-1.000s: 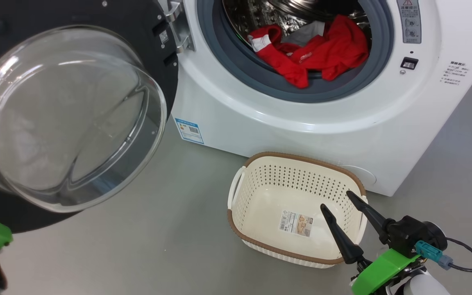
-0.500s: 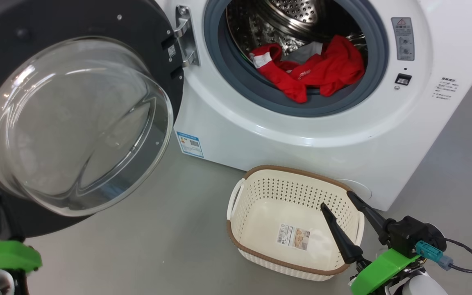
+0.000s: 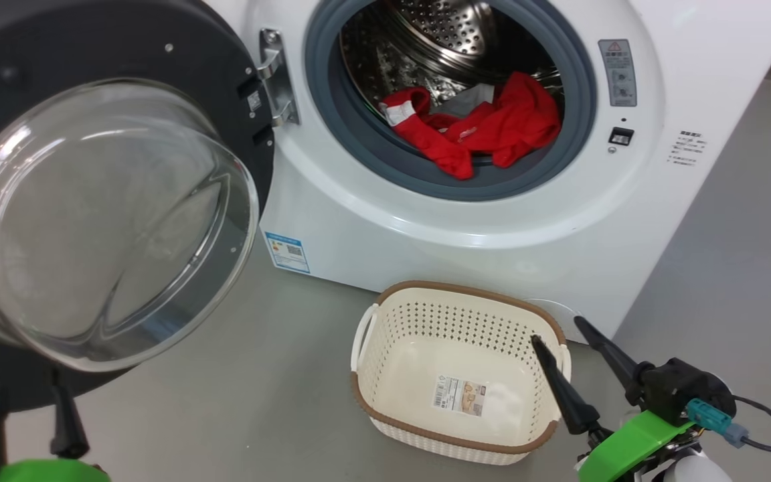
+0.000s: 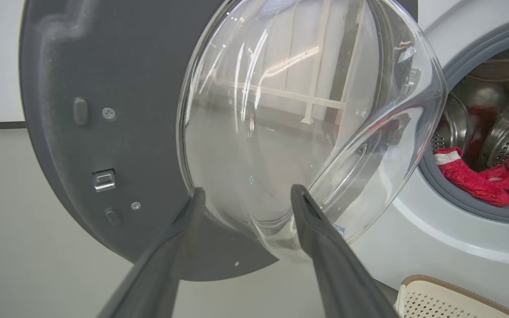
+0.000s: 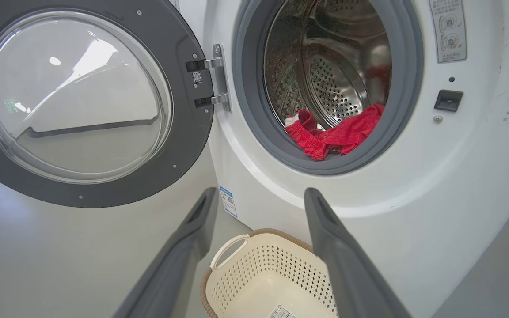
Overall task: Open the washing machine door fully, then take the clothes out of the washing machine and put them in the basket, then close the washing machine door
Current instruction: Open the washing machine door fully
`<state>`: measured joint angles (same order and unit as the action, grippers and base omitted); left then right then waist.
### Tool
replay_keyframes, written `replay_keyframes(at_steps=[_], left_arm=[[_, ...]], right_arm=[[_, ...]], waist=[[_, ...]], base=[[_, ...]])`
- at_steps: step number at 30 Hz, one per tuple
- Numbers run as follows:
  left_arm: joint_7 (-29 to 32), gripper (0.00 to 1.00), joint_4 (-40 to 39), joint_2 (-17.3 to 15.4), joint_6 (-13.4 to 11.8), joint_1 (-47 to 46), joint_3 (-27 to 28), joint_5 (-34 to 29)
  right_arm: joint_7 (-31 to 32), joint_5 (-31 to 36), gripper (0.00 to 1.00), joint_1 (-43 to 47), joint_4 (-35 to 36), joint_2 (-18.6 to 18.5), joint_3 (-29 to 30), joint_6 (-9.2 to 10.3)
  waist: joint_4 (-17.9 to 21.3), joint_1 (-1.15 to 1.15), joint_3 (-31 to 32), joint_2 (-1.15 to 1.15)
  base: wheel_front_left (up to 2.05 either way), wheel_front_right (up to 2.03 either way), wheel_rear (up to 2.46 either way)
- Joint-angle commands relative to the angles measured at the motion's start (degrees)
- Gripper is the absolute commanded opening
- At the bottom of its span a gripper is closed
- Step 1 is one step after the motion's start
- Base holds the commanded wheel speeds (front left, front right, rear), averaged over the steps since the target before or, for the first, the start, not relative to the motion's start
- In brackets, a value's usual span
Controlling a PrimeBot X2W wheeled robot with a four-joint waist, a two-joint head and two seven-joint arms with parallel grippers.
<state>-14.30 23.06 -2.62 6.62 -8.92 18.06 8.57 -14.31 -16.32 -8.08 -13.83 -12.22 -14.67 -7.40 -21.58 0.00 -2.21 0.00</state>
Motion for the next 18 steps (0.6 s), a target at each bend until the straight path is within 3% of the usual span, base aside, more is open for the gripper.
replay_keyframes(at_steps=[1, 11, 18], left_arm=[[-0.70, 1.00, -2.76, -1.02, 0.43, 0.40, 0.49, 0.00], [-0.70, 1.00, -7.16, -0.36, 0.80, 4.36, -5.22, 2.29], [-0.70, 1.00, -9.10, -0.31, 0.85, 5.61, -9.03, 3.44]], right_arm=[[-0.69, 0.04, 1.00, -0.22, 1.57, -0.16, -0.56, -0.09], [-0.69, 0.43, 1.00, 0.88, 2.32, -0.31, 2.81, -0.09], [-0.69, 0.81, 1.00, 0.94, 3.05, -0.43, 4.33, -0.09]], waist=[[0.78, 0.00, -0.14, 0.00], [4.62, 0.00, -0.46, 0.00], [9.52, 0.00, -1.19, 0.00]], base=[[0.00, 0.00, 0.00], [0.00, 0.00, 0.00], [0.00, 0.00, 0.00]])
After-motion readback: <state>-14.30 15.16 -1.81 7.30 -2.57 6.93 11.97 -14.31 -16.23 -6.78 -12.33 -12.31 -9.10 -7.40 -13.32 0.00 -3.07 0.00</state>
